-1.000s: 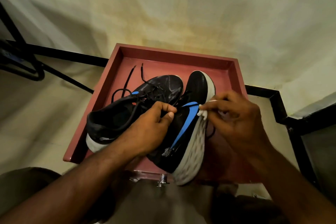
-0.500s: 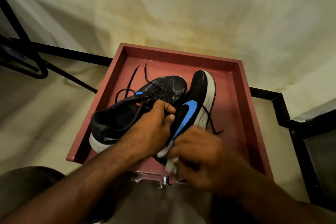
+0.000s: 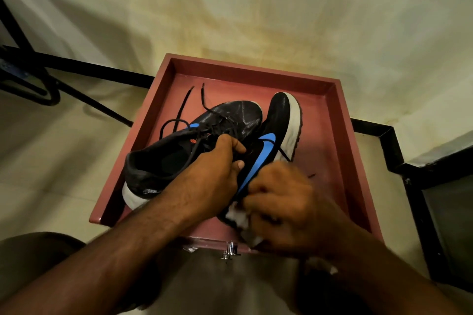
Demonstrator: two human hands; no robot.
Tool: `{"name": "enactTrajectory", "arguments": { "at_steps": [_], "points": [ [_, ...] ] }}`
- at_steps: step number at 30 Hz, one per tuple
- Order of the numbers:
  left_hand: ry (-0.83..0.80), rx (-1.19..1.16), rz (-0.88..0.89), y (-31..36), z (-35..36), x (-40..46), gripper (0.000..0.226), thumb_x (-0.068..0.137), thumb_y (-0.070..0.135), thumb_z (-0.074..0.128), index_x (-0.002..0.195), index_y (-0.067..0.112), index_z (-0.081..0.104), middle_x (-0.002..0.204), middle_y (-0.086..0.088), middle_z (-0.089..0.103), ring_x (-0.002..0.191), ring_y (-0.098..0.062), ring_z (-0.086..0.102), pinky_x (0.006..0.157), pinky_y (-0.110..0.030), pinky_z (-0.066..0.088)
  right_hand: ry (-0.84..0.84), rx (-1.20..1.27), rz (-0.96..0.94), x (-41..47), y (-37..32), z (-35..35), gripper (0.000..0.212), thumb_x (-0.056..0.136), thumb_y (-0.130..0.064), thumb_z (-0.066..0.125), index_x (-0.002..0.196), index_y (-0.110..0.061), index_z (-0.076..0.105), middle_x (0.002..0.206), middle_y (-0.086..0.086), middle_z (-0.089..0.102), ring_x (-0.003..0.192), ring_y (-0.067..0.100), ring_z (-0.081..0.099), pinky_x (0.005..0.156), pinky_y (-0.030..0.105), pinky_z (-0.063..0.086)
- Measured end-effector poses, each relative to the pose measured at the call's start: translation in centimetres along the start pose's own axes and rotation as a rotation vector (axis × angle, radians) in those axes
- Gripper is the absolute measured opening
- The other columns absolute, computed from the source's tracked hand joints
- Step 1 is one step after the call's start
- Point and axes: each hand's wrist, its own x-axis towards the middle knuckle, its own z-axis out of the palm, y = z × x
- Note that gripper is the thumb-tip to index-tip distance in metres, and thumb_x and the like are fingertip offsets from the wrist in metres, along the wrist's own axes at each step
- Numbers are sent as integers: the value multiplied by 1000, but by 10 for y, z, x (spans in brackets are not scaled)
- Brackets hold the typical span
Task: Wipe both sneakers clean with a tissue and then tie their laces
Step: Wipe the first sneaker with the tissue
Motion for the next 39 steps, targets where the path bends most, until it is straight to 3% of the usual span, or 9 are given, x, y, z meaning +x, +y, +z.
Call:
{"name": "enactTrajectory", "arguments": {
  "at_steps": [4, 10, 14, 17, 21, 26, 30, 33, 39],
  "points": [
    [-24, -52, -25, 1, -1, -1, 19, 107, 29, 49, 125, 32, 45, 83, 1, 66, 73, -14, 65, 66, -35, 57, 326, -54, 419, 2, 40, -24, 15, 86, -17, 75, 99, -18, 82, 92, -1, 66, 91, 21, 59, 77, 47, 48],
    [-14, -79, 7, -2, 0, -2, 22, 106, 29, 51, 127, 33, 46, 73, 3, 65, 55, -3, 59, 50, -20, 44, -1, 9, 8, 2, -9, 0, 8, 87, -14, 76, 94, -12, 81, 96, 3, 69, 88, 22, 60, 76, 41, 47],
    [-37, -109, 63, 6, -1, -5, 29, 103, 32, 58, 130, 36, 47, 76, 6, 70, 57, 7, 60, 47, -9, 39, 333, -96, 410, 5, 46, -25, 14, 90, -18, 75, 102, -19, 82, 94, -1, 64, 94, 18, 56, 77, 39, 48],
    [-96, -171, 94, 13, 5, -11, 36, 102, 32, 60, 134, 36, 43, 79, 9, 71, 58, 8, 60, 53, -11, 43, 329, -28, 486, 1, 39, -23, 18, 87, -14, 78, 103, -22, 82, 89, -4, 62, 90, 15, 56, 73, 39, 48],
    [-214, -239, 85, 6, -5, -11, 72, 99, 29, 66, 153, 42, 21, 117, 13, 71, 105, -1, 70, 94, -32, 59, 136, 93, 215, -2, 8, -19, 18, 85, -12, 78, 103, -13, 82, 90, -2, 65, 86, 17, 58, 71, 29, 47],
    [-435, -239, 80, 4, -9, -16, 115, 83, 29, 85, 148, 67, -2, 118, 24, 65, 107, -1, 69, 94, -33, 59, 308, -144, 555, -6, 60, -35, 15, 87, -20, 76, 100, -22, 83, 90, -6, 62, 92, 18, 51, 72, 36, 46],
    [-369, -157, 45, 7, -3, -16, 118, 76, 33, 89, 148, 64, 1, 113, 25, 66, 105, 2, 67, 91, -26, 58, 113, 140, 334, -4, 9, -23, 14, 82, -18, 74, 94, -18, 82, 95, -7, 66, 92, 16, 61, 72, 36, 52],
    [-353, -6, 49, 2, -5, -16, 128, 70, 42, 91, 152, 59, -7, 136, 25, 55, 122, 4, 56, 98, -14, 44, -21, 231, 176, -6, -3, -20, 16, 80, -12, 80, 95, -19, 82, 99, -7, 71, 93, 14, 64, 73, 35, 52],
    [-468, 83, -2, 0, -12, -14, 138, 69, 63, 86, 153, 53, -23, 159, 21, 38, 140, -5, 46, 114, -30, 41, 277, 96, 464, -8, 35, -37, 20, 84, -17, 79, 104, -22, 82, 99, -10, 74, 96, 11, 67, 79, 39, 57]
  ]
}}
